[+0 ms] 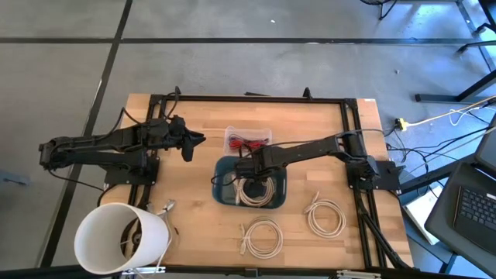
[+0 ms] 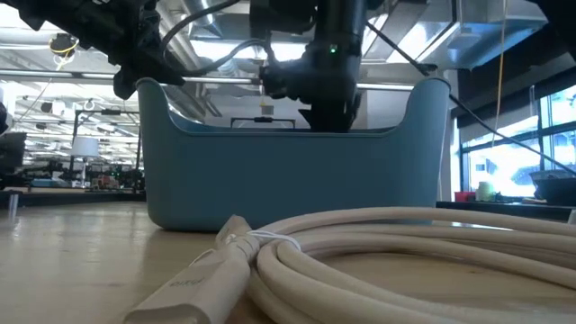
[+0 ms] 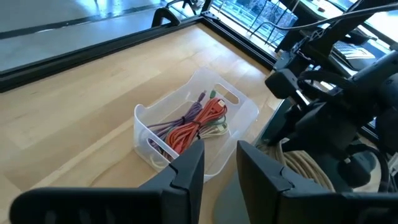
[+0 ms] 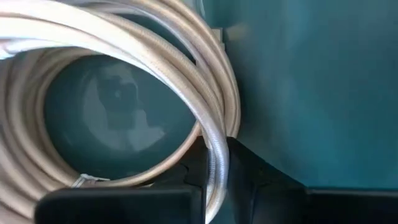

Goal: Pick & Place USB Port
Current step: Put the brown HDMI cable into the blue bin

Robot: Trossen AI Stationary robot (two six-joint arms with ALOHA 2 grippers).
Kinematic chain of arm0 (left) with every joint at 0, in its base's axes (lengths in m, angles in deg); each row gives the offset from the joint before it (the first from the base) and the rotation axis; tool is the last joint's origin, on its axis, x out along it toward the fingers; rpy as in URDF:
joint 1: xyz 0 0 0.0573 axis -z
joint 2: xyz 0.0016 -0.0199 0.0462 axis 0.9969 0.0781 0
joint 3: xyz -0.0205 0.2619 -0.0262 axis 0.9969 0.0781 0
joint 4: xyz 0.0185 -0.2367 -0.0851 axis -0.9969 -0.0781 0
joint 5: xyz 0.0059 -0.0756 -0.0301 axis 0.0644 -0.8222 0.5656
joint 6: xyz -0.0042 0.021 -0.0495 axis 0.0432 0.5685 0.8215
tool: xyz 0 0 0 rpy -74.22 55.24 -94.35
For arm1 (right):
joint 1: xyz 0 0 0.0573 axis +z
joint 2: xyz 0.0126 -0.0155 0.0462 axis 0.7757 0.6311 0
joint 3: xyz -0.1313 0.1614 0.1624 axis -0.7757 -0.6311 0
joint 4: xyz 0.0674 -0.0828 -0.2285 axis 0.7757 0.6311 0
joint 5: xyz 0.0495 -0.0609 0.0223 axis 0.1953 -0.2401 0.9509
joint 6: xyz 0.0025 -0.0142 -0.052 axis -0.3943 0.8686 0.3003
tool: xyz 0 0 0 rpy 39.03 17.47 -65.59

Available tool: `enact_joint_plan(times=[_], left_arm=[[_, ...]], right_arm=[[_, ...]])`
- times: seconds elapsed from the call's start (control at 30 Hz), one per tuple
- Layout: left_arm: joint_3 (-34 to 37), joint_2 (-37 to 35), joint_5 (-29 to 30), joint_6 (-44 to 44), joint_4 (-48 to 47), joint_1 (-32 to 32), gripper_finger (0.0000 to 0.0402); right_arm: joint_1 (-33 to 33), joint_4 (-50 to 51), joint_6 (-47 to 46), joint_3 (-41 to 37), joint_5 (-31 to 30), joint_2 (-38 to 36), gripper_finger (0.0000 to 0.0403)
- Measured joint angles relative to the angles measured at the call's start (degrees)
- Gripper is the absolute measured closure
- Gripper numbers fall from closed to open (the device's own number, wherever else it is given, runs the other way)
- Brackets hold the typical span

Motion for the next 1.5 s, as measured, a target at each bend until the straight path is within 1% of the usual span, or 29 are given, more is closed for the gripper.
enact_joint_plan(times=[0.2,0.27,0.47,0.57,0.63,0.77,0.9,1.07,1.23,1.37,1.5], left_arm=[[0.0,0.0,0.0,-0.02,0.0,-0.02,0.0316],[0.0,0.0,0.0,-0.02,-0.02,-0.01,0.0316],[0.0,0.0,0.02,-0.04,0.0,-0.02,0.0316],[0.0,0.0,0.11,-0.04,-0.02,0.0,0.0316],[0.0,0.02,0.12,-0.04,-0.02,-0.02,0.0316],[-0.02,0.0,0.13,-0.04,-0.02,-0.02,0.0316],[-0.02,0.0,0.11,-0.04,-0.04,0.0,0.0316],[-0.02,0.02,0.15,-1.37,-0.04,0.0,0.0316],[-0.02,0.0,0.16,-1.53,-0.04,-0.01,0.0316],[-0.02,0.0,0.13,-1.55,-0.04,-0.02,0.0316],[0.0,0.02,0.13,-1.55,-0.04,-0.02,0.0316]], right_arm=[[0.02,-0.21,0.45,-0.01,-1.08,-0.32,0.0365],[0.07,-0.36,0.47,-0.01,-1.05,-1.15,0.0338],[0.44,-0.84,-0.88,-0.01,-1.01,-3.56,0.0223],[0.44,-0.54,-2.75,-0.01,-0.74,-5.23,0.0184],[0.6,1.0,-4.57,-0.03,-0.81,-6.71,0.0169],[2.46,7.75,-7.83,-0.03,-5.26,-12.42,0.0164],[5.88,18.18,-14.4,-0.03,-6.21,-19.09,0.0177],[12.37,28.15,-28.36,-0.03,-6.08,-24.63,0.019],[20.76,28.11,-43.35,-2.0,-5.24,-27.49,0.0193],[27.14,28.09,-55.39,-7.0,-0.21,-28.05,0.0193],[32.79,27.57,-66.71,-13.92,7.78,-28.15,0.0193]])
